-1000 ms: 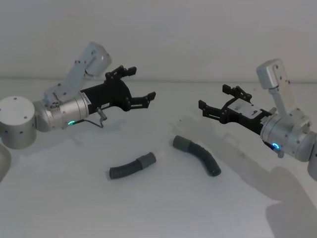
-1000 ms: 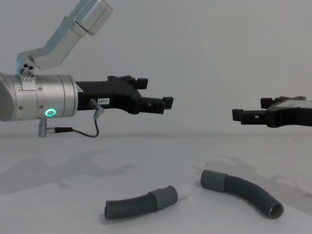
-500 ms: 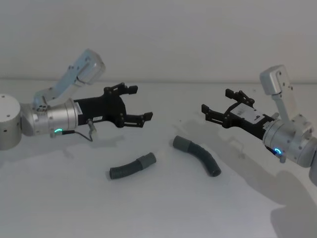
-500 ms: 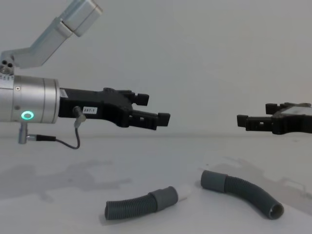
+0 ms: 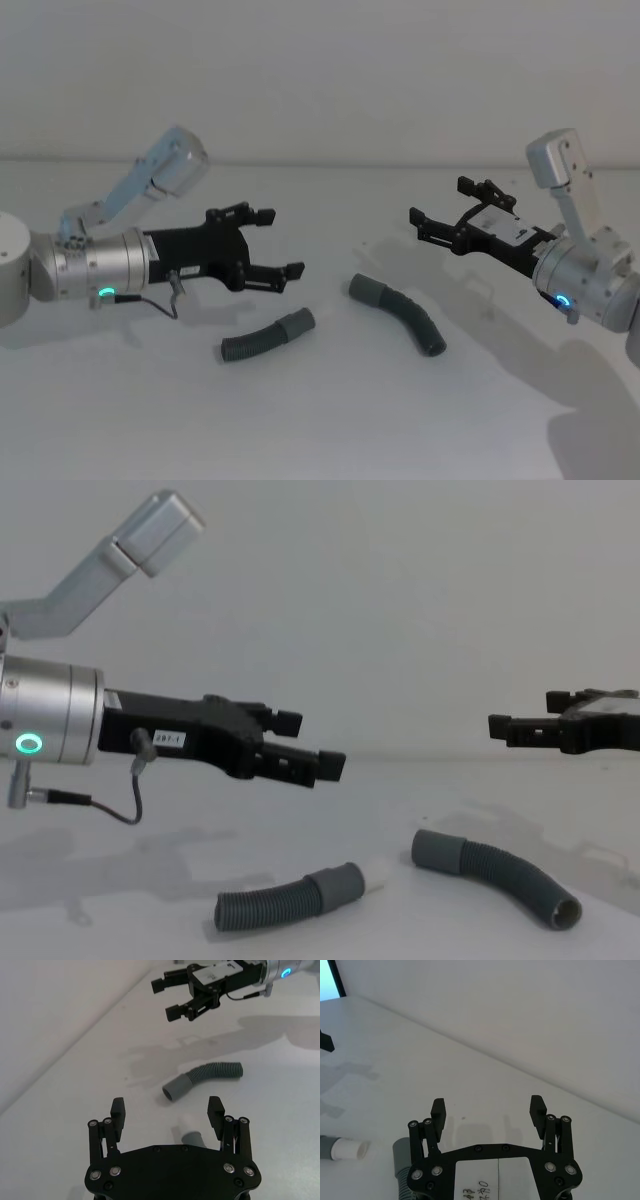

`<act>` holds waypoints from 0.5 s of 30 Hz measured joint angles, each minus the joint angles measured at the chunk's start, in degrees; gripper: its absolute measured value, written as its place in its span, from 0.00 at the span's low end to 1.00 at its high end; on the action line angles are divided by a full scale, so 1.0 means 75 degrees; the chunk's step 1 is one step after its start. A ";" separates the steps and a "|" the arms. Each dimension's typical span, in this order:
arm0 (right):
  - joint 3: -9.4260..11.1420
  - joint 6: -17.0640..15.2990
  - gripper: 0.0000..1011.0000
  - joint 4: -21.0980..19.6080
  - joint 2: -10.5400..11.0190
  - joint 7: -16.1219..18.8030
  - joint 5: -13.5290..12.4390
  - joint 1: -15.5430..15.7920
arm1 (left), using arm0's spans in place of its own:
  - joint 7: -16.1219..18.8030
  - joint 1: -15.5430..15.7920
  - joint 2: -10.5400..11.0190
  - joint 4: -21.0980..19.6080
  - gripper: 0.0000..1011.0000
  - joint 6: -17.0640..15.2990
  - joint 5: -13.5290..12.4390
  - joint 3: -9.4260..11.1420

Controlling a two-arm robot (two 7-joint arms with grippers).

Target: Use both hands to pick up one end of the pipe from the table, align the ends, and insert them.

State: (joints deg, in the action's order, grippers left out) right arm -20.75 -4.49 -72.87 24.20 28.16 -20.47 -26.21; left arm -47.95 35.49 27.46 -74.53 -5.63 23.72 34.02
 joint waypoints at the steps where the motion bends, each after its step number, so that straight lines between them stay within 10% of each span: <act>1: -0.0015 -0.0013 0.99 0.0019 0.0007 0.0018 -0.0003 -0.0018 | 0.0000 0.0000 0.0000 0.0000 0.99 0.0000 0.0000 0.0000; 15: -0.0261 -0.0467 0.99 0.0178 0.0246 0.0610 -0.0133 -0.0327 | 0.0478 -0.0333 0.0205 -0.0275 0.99 0.0035 -0.0424 0.0322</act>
State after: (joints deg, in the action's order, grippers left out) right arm -22.71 -8.00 -71.53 26.04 32.74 -21.46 -28.67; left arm -44.37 32.99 29.00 -76.60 -5.36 20.54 36.43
